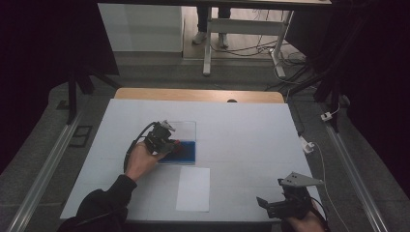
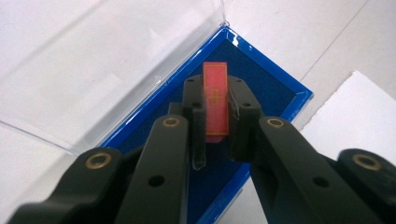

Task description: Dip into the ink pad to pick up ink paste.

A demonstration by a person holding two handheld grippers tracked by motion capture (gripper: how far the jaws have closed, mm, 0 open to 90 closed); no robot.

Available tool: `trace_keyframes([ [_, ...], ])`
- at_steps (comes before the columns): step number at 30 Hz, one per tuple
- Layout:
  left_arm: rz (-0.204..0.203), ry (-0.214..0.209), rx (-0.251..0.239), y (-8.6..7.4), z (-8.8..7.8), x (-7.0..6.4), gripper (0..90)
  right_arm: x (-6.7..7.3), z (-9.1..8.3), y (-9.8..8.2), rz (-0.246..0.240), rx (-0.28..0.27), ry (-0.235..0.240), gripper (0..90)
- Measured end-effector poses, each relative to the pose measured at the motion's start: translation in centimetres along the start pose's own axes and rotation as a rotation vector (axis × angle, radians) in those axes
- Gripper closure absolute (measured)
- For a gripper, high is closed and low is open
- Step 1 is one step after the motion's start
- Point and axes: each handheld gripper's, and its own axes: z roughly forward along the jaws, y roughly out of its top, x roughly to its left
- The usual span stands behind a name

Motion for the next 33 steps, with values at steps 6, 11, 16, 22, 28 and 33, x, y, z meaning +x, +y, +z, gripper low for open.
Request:
trace_keyframes([
  [6,-0.003,-0.041,-0.019,-0.3,-0.7,0.2,80.2,0.0,0.0,0.0,0.0,-0.002,-0.002,0.0],
  [11,-0.002,-0.05,-0.03,-0.5,-1.4,0.1,80.2,0.0,-0.1,0.0,0.003,-0.006,0.0,0.0],
  [16,0.003,-0.059,-0.051,-0.6,-2.1,-0.1,80.2,0.0,-0.1,0.0,0.004,-0.01,0.002,0.0],
  [22,0.011,-0.081,-0.061,-0.9,-2.5,-0.4,80.2,0.0,-0.1,0.0,0.004,-0.012,0.004,0.0],
  [28,0.008,-0.104,-0.074,-1.2,-3.2,-0.9,80.1,0.0,-0.1,0.0,0.005,-0.013,0.005,0.0],
  [33,0.011,-0.126,-0.096,-1.6,-3.8,-1.3,80.1,0.0,-0.1,0.0,0.006,-0.012,0.004,0.0],
])
